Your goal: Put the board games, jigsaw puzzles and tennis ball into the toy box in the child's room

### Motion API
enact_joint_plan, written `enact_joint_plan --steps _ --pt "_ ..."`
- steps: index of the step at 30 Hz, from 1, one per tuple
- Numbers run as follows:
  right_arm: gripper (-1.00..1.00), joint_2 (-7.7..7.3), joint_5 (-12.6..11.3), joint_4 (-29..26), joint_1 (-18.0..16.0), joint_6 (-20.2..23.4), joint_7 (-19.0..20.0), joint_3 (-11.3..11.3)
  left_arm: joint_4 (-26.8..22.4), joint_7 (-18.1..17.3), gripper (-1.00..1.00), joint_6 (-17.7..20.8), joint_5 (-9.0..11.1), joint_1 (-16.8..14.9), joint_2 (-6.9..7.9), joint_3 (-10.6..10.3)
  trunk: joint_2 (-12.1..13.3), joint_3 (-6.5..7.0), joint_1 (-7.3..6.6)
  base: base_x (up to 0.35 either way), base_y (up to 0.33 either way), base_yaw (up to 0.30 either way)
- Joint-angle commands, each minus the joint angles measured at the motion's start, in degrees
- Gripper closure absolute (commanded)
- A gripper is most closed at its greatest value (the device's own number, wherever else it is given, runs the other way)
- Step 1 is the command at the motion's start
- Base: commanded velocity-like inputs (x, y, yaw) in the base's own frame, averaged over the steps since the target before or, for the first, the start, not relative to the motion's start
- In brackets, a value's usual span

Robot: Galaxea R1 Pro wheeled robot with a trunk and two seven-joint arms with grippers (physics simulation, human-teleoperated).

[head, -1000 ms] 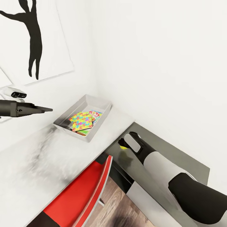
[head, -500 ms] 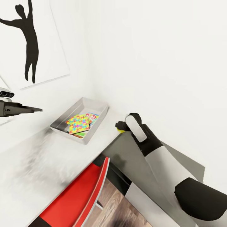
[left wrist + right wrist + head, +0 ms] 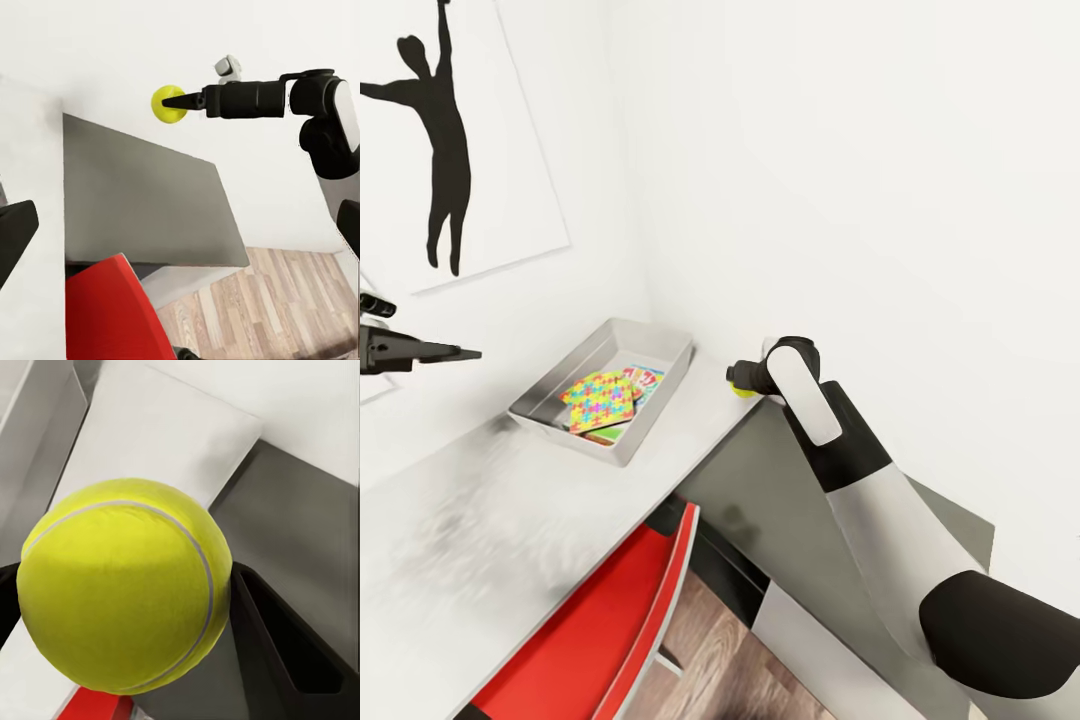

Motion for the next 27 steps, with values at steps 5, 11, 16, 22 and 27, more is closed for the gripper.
enact_joint_plan --steps 5,11,16,22,27 --pt "1.0 0.0 -0.61 -0.75 -0.02 0.06 -0.77 0.03 2.71 -0.3 -1.0 0.47 0.06 -0.1 0.44 -0.21 -0.12 0.3 0.04 0.0 0.0 -0.076" --pt "1.0 0.0 -0.62 -3.22 0.03 -0.06 -0.75 0.02 3.24 -0.3 -1.0 0.44 0.03 -0.1 0.52 -0.21 -0.12 0.38 0.04 0.0 0.0 -0.013" --pt "1.0 0.0 -0.61 -3.28 0.1 -0.07 -0.75 0.05 3.25 -0.3 -1.0 0.43 0.02 -0.1 0.52 -0.21 -0.12 0.38 0.04 0.0 0.0 0.0" --pt "1.0 0.0 -0.61 -3.3 0.11 -0.07 -0.75 0.08 3.26 -0.3 -1.0 0.43 0.02 -0.1 0.51 -0.23 -0.12 0.39 0.04 0.0 0.0 0.0" --pt "1.0 0.0 -0.61 -3.29 0.11 -0.31 -0.71 0.1 3.26 -0.3 -1.0 0.43 0.02 -0.1 0.52 -0.25 -0.12 0.7 0.04 -0.052 0.032 0.0"
